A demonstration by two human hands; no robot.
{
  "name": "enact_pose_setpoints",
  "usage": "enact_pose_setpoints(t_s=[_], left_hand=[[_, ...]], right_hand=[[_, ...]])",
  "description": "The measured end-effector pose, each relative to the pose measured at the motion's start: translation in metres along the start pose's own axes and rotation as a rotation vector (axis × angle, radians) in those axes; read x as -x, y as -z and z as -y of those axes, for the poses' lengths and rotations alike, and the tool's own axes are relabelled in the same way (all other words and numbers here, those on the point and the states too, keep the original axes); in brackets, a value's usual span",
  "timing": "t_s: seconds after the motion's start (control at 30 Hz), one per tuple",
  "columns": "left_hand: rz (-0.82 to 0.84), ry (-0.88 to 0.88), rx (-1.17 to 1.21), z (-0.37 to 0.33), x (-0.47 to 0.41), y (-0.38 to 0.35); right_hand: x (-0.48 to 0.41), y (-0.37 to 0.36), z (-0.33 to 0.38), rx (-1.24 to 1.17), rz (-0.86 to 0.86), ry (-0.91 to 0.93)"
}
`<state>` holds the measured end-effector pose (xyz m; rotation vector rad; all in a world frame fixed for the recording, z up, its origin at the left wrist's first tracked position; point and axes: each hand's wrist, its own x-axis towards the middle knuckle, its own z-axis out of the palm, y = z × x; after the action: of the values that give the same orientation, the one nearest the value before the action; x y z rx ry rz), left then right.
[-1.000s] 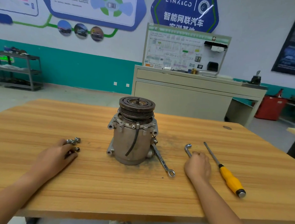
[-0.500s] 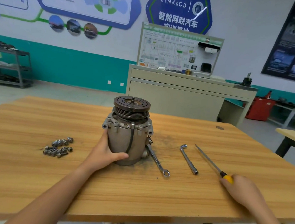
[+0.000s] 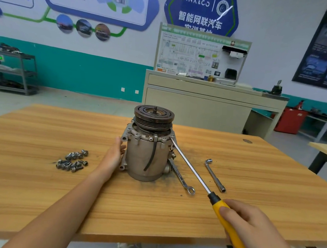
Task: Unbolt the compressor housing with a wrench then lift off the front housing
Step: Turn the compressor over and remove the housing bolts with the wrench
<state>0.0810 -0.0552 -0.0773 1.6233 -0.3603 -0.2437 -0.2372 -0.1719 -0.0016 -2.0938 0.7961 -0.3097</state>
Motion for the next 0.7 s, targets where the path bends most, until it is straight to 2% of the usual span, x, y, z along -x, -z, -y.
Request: enact_pose_setpoints(t_s=[0.1,0.23,0.37,0.6,0.7], left_hand=[[-0.032,-0.099,-0.257,0.002,-0.002,-0.005],[0.000,-0.129,-0.345,0.003,-0.009,-0.004],[-0.017,-0.150,-0.331,0.007,-0.011,-0.007],[-0.016,-0.189,-0.320,0.009,-0.013,-0.009],[-0.018,-0.191,-0.297,0.011,-0.011,-0.011]], right_hand=[[0.003,-0.002,0.002,0.045,-0.019,-0.018],[0.012,0.000,0.009,0.182,-0.064,0.010],[0.017,0.009,0.020,0.377,-0.080,0.019],[0.015,0.009,0.029,0.882,-0.179,0.174],[0.004,0.005,0.031,0.982,-0.207,0.230]])
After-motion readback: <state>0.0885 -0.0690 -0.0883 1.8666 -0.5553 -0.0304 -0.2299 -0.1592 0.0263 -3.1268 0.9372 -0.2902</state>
